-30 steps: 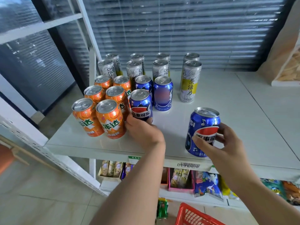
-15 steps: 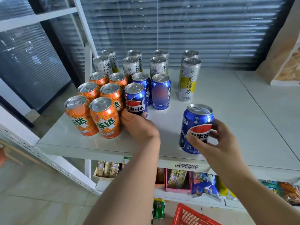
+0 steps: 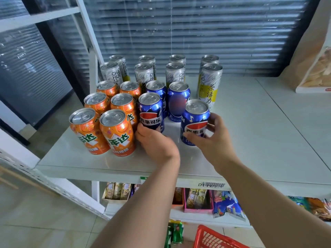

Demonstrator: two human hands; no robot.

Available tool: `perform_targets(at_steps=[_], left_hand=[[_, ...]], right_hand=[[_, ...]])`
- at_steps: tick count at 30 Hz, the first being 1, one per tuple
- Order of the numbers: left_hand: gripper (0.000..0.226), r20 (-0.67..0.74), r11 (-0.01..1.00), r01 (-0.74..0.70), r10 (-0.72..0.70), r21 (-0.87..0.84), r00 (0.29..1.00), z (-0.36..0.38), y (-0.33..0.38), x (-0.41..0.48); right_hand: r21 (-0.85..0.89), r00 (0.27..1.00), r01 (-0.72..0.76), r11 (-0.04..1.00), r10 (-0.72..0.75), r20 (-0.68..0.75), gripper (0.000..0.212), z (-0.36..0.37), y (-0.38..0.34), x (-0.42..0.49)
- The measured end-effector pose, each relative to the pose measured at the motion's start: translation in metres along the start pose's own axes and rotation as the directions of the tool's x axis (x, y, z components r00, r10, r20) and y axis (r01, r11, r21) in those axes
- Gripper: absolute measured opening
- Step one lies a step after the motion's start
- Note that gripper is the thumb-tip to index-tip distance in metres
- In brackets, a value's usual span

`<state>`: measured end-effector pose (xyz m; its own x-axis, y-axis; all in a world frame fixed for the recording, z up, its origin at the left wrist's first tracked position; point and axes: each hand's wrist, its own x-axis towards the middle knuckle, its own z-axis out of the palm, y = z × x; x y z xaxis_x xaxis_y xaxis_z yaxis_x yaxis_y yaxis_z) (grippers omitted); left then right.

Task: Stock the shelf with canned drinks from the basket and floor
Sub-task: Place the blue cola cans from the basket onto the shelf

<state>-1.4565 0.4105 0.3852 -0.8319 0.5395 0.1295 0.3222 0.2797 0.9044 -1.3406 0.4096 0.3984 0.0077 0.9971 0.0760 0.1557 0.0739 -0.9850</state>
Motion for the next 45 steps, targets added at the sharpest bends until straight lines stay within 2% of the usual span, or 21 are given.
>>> perform_targets(at_steps=[8,13,20,30,38,45], left_hand=[[0.053,-0.007,1.0,-0.025,0.025,-0.004,1.0,0.001,-0.005,0.002],[0.052,0.004,1.0,-0.028,0.028,-0.01,1.0,0.001,-0.005,0.002],[0.053,0.005,0.999,-0.034,0.034,-0.005,0.999,0.003,-0.006,0.006],[0.054,0.007,0.999,-0.04,0.041,-0.002,0.999,0.002,-0.005,0.004],[0.054,0.01,0.999,-0.051,0.05,0.008,0.999,0.001,-0.007,0.004],[0.053,0.009,0.998,-0.057,0.057,0.005,0.998,-0.001,-0.008,0.004]], right_hand=[[0.067,1.0,-0.015,0.998,0.016,-0.001,0.074,0.022,0.002,0.009],[0.07,0.999,-0.049,0.996,0.047,0.024,0.065,0.019,0.012,0.008],[0.085,0.998,-0.058,0.995,0.059,-0.012,0.067,0.032,0.01,0.012],[0.013,0.997,-0.076,0.997,0.076,-0.008,0.08,0.038,0.012,0.011],[-0.013,0.997,-0.069,0.998,0.069,-0.02,0.074,0.042,0.013,0.01],[-0.05,0.997,-0.075,0.996,0.074,-0.033,0.077,0.045,0.015,0.011]])
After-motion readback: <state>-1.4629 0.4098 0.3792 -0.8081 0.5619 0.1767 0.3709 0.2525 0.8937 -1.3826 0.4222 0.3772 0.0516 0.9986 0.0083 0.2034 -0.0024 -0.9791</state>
